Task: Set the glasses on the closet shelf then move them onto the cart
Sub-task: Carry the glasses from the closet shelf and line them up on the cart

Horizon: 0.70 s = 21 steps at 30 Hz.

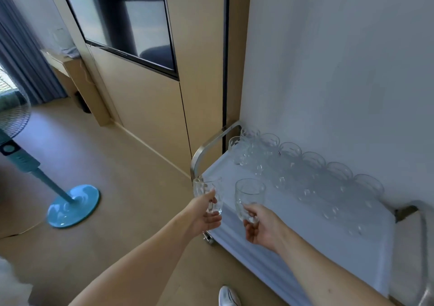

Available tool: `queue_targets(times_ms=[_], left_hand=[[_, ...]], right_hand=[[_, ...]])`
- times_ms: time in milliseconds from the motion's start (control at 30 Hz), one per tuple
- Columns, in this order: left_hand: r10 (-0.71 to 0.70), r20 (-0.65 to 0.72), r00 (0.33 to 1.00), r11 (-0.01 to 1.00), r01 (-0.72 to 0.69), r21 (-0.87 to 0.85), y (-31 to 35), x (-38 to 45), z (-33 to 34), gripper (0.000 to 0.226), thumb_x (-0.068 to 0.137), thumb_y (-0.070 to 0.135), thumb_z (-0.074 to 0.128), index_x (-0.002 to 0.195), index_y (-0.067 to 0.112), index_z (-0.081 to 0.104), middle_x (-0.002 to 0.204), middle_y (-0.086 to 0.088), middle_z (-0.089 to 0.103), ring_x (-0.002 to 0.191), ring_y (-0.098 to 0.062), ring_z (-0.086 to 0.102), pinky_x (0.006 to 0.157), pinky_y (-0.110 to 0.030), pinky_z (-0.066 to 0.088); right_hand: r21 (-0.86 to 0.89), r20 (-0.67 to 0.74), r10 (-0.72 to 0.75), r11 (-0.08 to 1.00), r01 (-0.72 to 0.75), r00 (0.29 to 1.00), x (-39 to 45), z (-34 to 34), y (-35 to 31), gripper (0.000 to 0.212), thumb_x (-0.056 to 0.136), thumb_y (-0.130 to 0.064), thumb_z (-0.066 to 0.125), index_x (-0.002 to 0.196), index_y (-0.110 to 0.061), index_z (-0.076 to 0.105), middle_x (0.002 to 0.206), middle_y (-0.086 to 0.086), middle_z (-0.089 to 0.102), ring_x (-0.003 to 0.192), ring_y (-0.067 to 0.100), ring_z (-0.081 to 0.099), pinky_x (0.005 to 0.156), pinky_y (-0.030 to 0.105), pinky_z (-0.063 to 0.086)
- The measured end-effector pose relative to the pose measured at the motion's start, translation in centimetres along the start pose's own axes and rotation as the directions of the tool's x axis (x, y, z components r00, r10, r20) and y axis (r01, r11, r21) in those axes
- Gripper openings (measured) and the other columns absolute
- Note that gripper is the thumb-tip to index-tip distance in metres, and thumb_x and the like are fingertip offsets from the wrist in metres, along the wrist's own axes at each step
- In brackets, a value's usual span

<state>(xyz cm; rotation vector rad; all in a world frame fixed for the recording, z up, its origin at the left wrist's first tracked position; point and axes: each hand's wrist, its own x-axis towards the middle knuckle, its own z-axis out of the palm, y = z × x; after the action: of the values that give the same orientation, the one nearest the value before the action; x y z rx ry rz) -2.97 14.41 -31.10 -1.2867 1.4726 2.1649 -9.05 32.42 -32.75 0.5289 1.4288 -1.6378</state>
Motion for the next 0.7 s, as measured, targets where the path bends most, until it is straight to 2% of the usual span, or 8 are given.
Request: queue_targets(times_ms=[133,267,500,700], left_hand=[[-0.04,0.003,0.999,0.999,0.04,0.027,2.0,3.3,0.6,0.036,0.099,0.046,0.062,0.096,0.011,0.052,0.085,-0.014,0.053,0.068,-0.026,0.055,0.064,-0.035,0.057],[-0.074,0.017,0.997,0.996,0.073,0.047,3.5,6.5,1.1,0.035,0.098,0.045,0.062,0.094,0.011,0.053,0.086,-0.014,0.053,0.069,-0.025,0.055,0.066,-0.035,0.057],[-0.099,0.016,0.995,0.995,0.099,0.034,4.6,10.9,2.7,0.035,0.098,0.047,0.061,0.093,0.013,0.055,0.103,-0.014,0.056,0.088,-0.028,0.06,0.074,-0.038,0.057],[-0.115,0.061,0.992,0.993,0.116,-0.021,4.2,12.7,3.2,0.031,0.101,0.043,0.058,0.095,0.013,0.057,0.1,-0.007,0.053,0.092,-0.021,0.057,0.087,-0.039,0.055]], right_hand=[[0.011,-0.035,0.033,0.999,-0.033,0.999,3.1,0.6,-1.9,0.026,0.087,-0.028,0.076,0.097,-0.013,0.059,0.065,0.005,0.055,0.054,0.013,0.05,0.05,0.024,0.043],[-0.042,-0.083,0.017,0.999,-0.02,0.996,5.7,0.6,-3.3,0.031,0.089,-0.029,0.075,0.108,-0.008,0.061,0.077,0.008,0.055,0.057,0.014,0.046,0.053,0.026,0.043],[-0.072,-0.083,-0.04,0.997,0.034,0.996,9.3,-0.2,-4.5,0.024,0.095,-0.027,0.068,0.112,-0.011,0.063,0.074,0.006,0.054,0.058,0.014,0.046,0.054,0.029,0.044],[-0.054,-0.083,-0.055,0.997,0.051,0.995,11.9,-0.7,-4.1,0.013,0.094,-0.019,0.067,0.102,-0.01,0.063,0.073,0.007,0.057,0.061,0.017,0.048,0.055,0.031,0.046]])
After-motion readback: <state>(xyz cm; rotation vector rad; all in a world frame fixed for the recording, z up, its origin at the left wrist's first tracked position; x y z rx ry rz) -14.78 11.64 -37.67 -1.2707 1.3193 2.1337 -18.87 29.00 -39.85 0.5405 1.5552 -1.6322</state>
